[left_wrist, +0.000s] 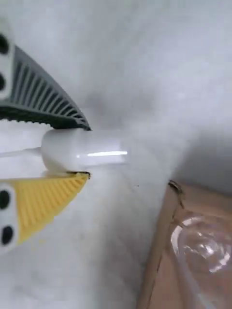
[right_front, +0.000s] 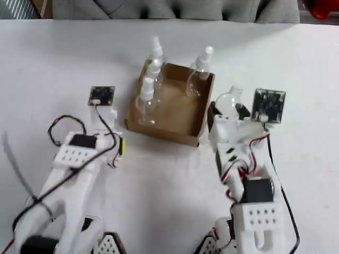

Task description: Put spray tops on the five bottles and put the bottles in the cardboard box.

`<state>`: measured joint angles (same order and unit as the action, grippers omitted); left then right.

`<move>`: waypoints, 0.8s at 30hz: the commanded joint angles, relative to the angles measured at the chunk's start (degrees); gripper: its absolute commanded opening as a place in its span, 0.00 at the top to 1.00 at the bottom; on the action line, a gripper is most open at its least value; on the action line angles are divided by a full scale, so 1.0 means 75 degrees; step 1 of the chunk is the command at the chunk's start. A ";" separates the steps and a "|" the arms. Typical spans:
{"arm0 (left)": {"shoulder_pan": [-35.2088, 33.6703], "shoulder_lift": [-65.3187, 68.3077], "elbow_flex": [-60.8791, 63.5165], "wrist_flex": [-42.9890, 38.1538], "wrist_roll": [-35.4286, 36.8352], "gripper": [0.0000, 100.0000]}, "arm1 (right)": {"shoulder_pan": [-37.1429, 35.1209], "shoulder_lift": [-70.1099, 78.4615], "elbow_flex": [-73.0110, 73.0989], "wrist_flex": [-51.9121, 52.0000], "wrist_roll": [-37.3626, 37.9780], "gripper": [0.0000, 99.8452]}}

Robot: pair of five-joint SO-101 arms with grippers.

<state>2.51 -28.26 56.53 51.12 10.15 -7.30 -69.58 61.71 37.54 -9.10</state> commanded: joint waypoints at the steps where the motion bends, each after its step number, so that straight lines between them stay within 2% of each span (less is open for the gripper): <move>1: -0.0041 -0.2069 0.0246 0.0094 -0.0117 0.98 | -0.0779 -0.1002 0.0117 -0.0018 0.0656 0.98; 8: -0.0041 -0.5128 0.0832 0.0059 -0.0082 0.98 | -0.2292 -0.2819 0.1852 -0.1026 0.0938 0.98; 15: -0.0041 -0.7039 0.0774 -0.0047 -0.0117 0.98 | -0.2432 -0.4530 0.3235 -0.2104 0.0938 0.98; 19: -0.0041 -0.7262 0.0504 -0.0961 -0.0070 0.98 | -0.2514 -0.4413 0.3516 -0.2362 0.0938 0.98; 24: -0.0006 -0.7262 -0.0199 -0.2098 -0.0117 0.98 | -0.3229 -0.4484 0.3856 -0.2421 0.0938 0.98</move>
<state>2.51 -81.54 61.89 42.51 9.89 -28.48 -102.55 90.90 20.84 -2.68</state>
